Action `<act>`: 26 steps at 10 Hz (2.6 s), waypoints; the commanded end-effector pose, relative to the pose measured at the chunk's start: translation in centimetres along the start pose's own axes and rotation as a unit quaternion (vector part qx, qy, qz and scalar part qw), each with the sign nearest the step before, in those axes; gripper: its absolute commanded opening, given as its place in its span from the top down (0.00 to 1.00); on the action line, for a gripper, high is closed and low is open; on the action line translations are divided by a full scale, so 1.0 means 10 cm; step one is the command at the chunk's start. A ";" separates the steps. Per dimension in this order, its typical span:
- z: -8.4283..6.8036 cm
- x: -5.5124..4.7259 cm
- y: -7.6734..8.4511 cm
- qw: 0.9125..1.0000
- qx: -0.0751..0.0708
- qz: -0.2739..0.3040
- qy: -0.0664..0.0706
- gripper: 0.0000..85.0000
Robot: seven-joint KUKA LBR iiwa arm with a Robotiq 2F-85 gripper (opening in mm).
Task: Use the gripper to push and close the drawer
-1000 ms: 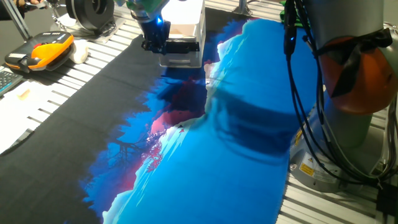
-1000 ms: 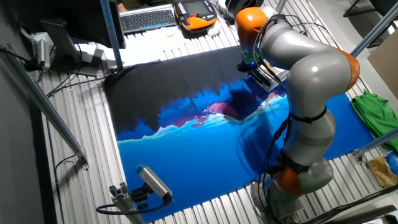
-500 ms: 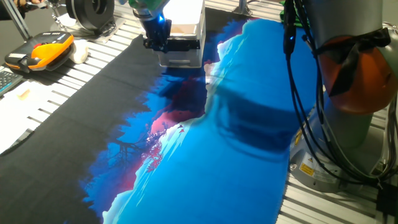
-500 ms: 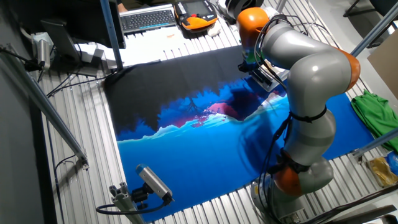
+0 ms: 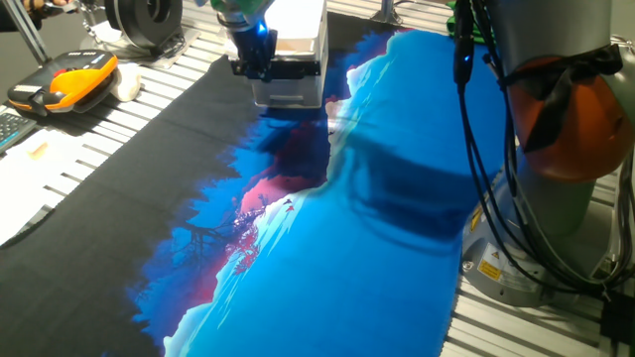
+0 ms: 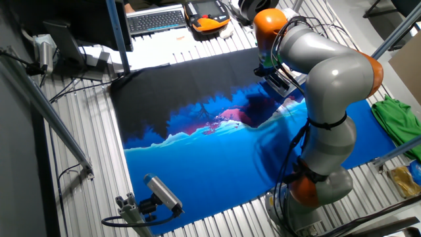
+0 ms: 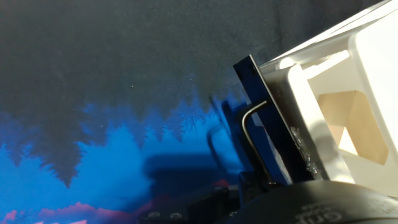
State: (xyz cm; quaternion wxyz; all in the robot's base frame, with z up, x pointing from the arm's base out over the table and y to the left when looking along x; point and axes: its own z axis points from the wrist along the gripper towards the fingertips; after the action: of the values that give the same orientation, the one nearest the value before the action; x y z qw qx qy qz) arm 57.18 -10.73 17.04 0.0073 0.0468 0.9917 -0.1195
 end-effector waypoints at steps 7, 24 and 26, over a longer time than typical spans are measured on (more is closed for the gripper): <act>0.02 -0.04 -0.13 1.000 -0.005 -0.010 0.000 1.00; 0.07 -0.09 -0.32 1.000 -0.016 -0.025 0.003 1.00; 0.07 -0.09 -0.34 0.999 -0.018 -0.027 0.003 1.00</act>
State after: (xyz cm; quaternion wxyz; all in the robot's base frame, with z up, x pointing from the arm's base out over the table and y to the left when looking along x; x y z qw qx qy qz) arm 57.78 -14.26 17.15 0.0017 0.0208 0.9946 -0.1017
